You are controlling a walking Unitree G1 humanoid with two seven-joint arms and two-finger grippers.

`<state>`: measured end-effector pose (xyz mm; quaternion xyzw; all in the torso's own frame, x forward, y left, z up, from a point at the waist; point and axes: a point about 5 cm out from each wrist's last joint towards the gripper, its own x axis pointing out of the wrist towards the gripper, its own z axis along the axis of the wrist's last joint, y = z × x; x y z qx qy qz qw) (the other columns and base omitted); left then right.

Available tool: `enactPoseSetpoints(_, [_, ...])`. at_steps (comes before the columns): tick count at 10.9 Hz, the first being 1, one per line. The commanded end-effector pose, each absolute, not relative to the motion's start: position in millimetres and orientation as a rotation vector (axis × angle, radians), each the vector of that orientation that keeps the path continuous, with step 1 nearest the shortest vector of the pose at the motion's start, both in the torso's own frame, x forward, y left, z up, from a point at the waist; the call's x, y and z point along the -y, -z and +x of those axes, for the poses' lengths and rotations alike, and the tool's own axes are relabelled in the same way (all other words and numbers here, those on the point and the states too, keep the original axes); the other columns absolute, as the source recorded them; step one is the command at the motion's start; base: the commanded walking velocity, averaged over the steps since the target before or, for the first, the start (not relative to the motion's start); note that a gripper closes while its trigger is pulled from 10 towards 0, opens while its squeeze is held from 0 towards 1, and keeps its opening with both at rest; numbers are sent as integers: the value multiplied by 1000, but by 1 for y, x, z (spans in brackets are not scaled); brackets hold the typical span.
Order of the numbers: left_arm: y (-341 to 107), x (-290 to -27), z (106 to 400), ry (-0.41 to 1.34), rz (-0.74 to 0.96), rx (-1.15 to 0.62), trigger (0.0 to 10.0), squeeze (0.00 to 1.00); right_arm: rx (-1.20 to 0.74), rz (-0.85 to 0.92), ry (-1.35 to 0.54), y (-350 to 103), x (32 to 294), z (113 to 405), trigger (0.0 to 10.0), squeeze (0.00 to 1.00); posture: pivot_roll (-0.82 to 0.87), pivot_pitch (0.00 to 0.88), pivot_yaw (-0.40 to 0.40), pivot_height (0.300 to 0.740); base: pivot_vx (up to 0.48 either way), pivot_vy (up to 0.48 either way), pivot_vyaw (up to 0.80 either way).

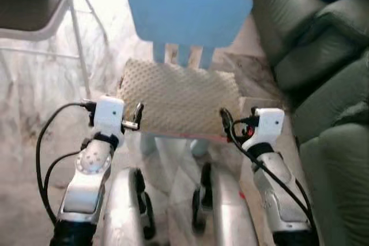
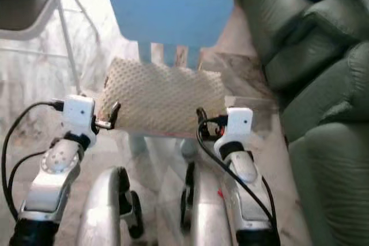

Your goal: Move the pillow to the sofa

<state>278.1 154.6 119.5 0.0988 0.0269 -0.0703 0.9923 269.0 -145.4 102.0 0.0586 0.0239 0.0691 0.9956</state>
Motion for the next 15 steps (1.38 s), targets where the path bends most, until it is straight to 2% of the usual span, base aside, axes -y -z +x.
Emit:
enactPoseSetpoints(1, [-116, -146, 275, 172, 188, -68, 10000, 0, -74, 103, -97, -96, 156, 265, 10000, 0, -6, 294, -55, 620, 0, 0, 0])
enactPoseSetpoints(4, [-114, -146, 272, 166, 190, -68, 10000, 0, -72, 97, -87, -97, 157, 264, 10000, 0, -7, 306, -54, 620, 0, 0, 0])
enactPoseSetpoints(9, [-111, -151, 270, 99, 196, -71, 10000, 0, -77, 104, -88, -96, 156, 263, 10000, 0, -6, 324, -55, 520, 0, 0, 0])
enactPoseSetpoints(12, [-112, -155, 272, 71, 244, -55, 10000, 0, -76, 107, -90, -95, 156, 264, 10000, 0, -2, 316, -56, 520, 0, 0, 0])
enactPoseSetpoints(15, [-113, -158, 273, 46, 196, -58, 10000, 0, -75, 92, -93, -95, 156, 266, 10000, 0, 2, 304, -56, 520, 0, 0, 0])
